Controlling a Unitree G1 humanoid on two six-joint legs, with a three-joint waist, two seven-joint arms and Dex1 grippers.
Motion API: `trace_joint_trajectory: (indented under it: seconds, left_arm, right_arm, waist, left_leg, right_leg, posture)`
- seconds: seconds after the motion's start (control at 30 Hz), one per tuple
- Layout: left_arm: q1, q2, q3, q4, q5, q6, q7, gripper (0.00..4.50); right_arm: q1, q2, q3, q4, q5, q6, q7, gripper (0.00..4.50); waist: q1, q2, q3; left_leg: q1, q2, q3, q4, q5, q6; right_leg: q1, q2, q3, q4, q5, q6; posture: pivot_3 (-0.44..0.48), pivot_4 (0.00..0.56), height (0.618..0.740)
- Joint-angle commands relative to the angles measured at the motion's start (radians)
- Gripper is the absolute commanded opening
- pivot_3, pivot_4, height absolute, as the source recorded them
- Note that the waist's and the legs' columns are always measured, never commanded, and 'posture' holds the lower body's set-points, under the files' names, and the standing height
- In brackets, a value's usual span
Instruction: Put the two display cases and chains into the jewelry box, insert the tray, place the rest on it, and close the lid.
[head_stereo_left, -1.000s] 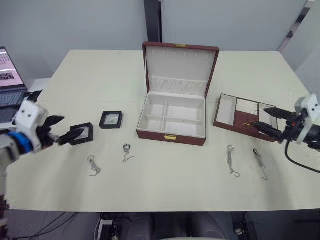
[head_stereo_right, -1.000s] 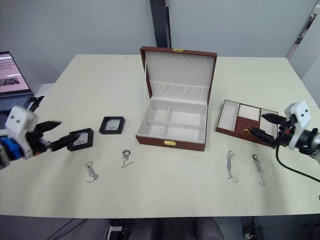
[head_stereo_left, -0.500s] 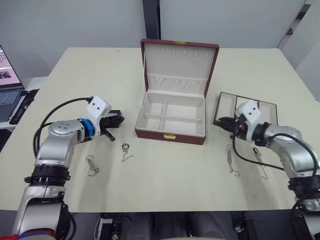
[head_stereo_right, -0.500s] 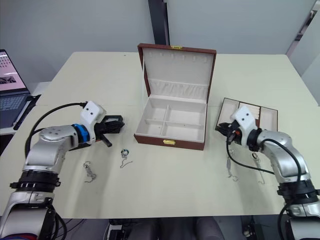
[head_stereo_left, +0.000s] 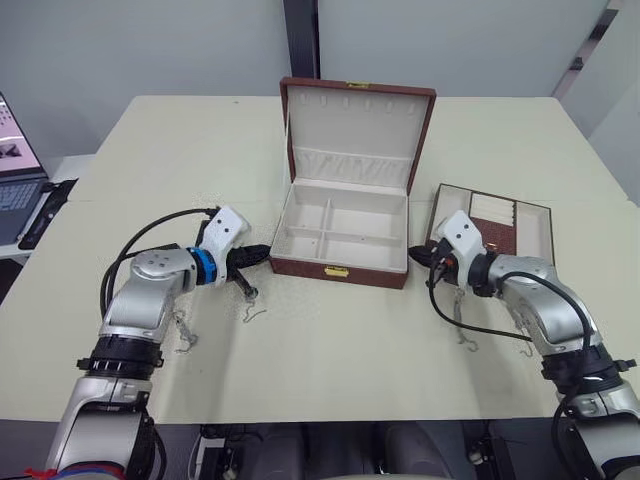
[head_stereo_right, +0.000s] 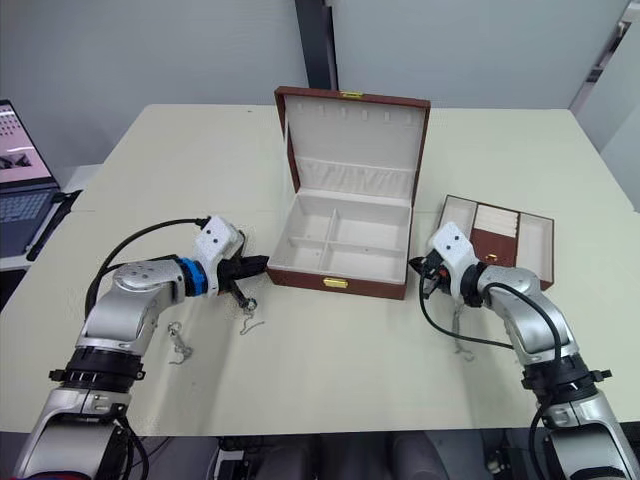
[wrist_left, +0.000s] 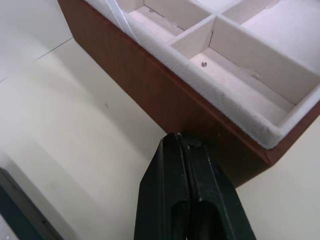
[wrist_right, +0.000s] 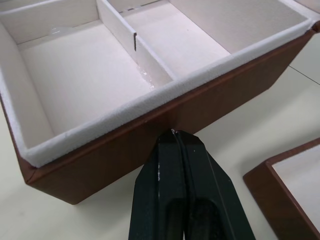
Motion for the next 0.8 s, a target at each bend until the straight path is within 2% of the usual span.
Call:
trace_joint_trajectory:
  seconds: [0.03, 0.8]
  left_arm:
    - [0.034, 0.003, -0.011, -0.102, -0.035, 0.036, -0.032, 0.0]
    - [0.253, 0.017, 0.001, -0.373, -0.073, 0.181, -0.025, 0.0]
  right_arm:
    - [-0.021, 0.01, 0.004, -0.053, 0.021, -0.003, 0.035, 0.03]
    - [0.081, -0.014, 0.005, -0.161, 0.037, 0.057, 0.101, 0.03]
  waist:
    - [0.0, 0.0, 0.0]
    - [0.0, 0.0, 0.0]
  left_leg:
    - [0.0, 0.0, 0.0, 0.0, 0.0, 0.0]
    - [0.002, 0.0, 0.0, -0.001, -0.002, 0.003]
  right_leg:
    - [0.0, 0.0, 0.0, 0.0, 0.0, 0.0]
    - [0.002, 0.0, 0.0, -0.001, 0.0, 0.0]
  posture:
    - [0.0, 0.15, 0.74]
    - [0.0, 0.15, 0.74]
